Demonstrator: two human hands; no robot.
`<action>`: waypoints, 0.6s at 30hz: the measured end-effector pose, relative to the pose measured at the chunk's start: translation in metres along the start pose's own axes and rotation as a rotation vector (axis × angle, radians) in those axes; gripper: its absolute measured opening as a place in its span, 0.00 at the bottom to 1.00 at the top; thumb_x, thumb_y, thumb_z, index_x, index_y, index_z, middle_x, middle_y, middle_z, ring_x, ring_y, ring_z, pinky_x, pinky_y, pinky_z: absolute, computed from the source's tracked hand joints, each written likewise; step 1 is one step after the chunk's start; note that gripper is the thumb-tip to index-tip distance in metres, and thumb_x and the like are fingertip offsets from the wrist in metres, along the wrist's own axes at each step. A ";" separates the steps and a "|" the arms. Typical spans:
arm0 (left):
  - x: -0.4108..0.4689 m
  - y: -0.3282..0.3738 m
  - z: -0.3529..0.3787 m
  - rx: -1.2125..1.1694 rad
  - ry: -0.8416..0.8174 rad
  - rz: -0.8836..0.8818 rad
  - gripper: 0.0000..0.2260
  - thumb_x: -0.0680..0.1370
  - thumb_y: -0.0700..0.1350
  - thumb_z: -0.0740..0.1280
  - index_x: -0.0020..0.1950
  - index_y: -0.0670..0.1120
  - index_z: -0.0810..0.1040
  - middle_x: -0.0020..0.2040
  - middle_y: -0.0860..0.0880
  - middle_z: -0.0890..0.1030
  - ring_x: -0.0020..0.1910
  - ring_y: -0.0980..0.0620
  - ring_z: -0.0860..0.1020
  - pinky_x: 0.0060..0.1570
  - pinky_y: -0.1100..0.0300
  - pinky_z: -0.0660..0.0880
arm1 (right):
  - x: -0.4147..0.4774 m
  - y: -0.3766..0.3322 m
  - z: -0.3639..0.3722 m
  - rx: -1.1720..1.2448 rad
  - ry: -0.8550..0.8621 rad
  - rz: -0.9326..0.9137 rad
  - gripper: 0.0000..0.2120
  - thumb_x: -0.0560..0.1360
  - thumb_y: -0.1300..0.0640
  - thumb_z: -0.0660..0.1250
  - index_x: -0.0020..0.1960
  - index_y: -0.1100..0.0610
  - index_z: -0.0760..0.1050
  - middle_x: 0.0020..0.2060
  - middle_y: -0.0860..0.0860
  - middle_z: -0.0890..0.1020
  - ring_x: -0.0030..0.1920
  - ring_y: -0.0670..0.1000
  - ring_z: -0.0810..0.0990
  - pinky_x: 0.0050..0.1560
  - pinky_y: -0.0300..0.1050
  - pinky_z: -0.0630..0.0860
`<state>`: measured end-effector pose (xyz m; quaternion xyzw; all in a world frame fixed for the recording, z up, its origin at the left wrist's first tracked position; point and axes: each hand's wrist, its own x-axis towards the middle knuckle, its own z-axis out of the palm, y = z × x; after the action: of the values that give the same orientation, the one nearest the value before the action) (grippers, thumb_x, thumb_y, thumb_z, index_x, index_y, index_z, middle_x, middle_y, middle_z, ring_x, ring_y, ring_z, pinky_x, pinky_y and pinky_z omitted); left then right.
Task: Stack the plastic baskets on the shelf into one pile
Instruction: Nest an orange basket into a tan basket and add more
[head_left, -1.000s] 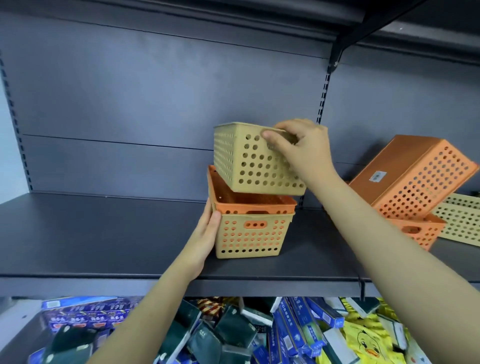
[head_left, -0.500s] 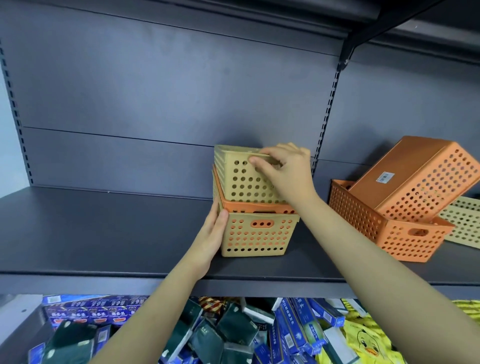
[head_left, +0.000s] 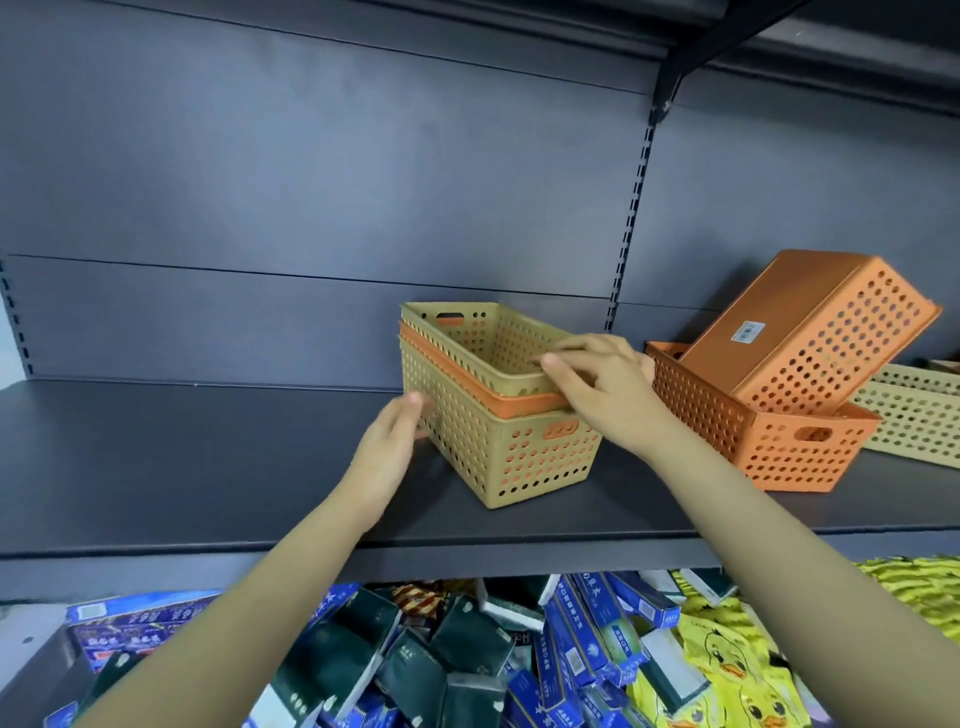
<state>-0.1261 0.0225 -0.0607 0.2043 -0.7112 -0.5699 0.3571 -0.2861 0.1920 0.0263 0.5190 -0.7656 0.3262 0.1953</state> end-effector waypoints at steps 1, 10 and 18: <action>0.010 0.002 -0.008 0.083 0.065 0.078 0.16 0.83 0.52 0.57 0.68 0.49 0.73 0.67 0.52 0.73 0.63 0.53 0.74 0.70 0.48 0.66 | 0.000 -0.004 0.002 0.014 0.010 0.004 0.25 0.74 0.32 0.50 0.56 0.40 0.81 0.59 0.37 0.77 0.67 0.47 0.65 0.63 0.50 0.53; 0.112 0.026 -0.045 0.983 -0.147 0.541 0.27 0.77 0.61 0.61 0.74 0.53 0.66 0.77 0.45 0.63 0.78 0.41 0.54 0.74 0.43 0.44 | -0.003 0.004 0.002 0.162 -0.073 -0.019 0.23 0.63 0.26 0.63 0.34 0.46 0.78 0.34 0.36 0.79 0.44 0.38 0.73 0.61 0.59 0.65; 0.082 0.045 -0.007 1.104 -0.135 0.855 0.24 0.75 0.59 0.66 0.67 0.49 0.74 0.58 0.47 0.79 0.60 0.43 0.75 0.64 0.45 0.66 | -0.012 0.058 -0.025 0.202 -0.001 0.211 0.15 0.72 0.48 0.71 0.56 0.53 0.81 0.63 0.48 0.78 0.59 0.37 0.74 0.68 0.39 0.67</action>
<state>-0.1696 -0.0273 0.0054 0.0224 -0.9352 0.0536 0.3493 -0.3358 0.2324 0.0195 0.4529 -0.7792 0.4201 0.1062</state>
